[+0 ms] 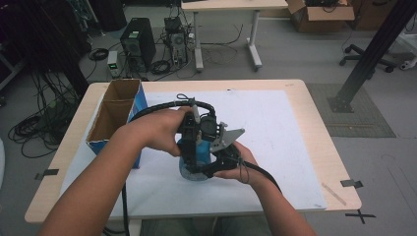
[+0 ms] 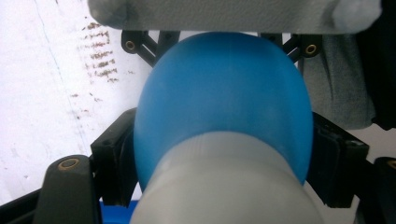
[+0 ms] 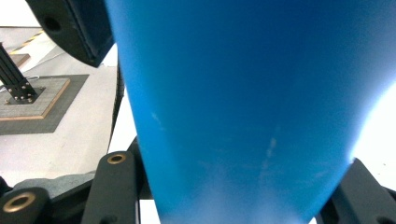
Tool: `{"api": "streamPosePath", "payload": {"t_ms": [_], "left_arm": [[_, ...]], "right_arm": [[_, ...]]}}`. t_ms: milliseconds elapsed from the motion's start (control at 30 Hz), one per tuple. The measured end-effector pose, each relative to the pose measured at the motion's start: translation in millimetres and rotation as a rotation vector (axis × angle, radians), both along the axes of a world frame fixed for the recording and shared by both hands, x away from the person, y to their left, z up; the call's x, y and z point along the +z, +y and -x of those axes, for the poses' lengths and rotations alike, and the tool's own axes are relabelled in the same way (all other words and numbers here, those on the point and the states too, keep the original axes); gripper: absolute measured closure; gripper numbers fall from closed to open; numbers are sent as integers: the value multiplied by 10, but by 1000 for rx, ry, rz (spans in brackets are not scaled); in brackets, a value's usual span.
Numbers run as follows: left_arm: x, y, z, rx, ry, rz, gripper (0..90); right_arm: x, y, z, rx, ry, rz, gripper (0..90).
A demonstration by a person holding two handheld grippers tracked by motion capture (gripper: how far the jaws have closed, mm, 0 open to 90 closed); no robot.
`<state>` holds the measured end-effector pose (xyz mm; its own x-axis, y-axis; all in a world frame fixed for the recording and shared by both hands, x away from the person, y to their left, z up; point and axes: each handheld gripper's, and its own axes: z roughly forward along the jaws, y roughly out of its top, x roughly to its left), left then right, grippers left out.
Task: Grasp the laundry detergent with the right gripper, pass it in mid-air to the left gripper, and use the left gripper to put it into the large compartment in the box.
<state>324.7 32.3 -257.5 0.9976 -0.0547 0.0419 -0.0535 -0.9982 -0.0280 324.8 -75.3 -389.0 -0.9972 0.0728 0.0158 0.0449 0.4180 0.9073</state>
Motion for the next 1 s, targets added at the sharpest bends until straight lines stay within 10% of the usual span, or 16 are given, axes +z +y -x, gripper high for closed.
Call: {"api": "streamPosePath", "payload": {"t_ms": [1000], "left_arm": [[27,27,8,-24,-11,6,384]], "right_arm": [[27,22,23,-2,-23,-6,456]]}}
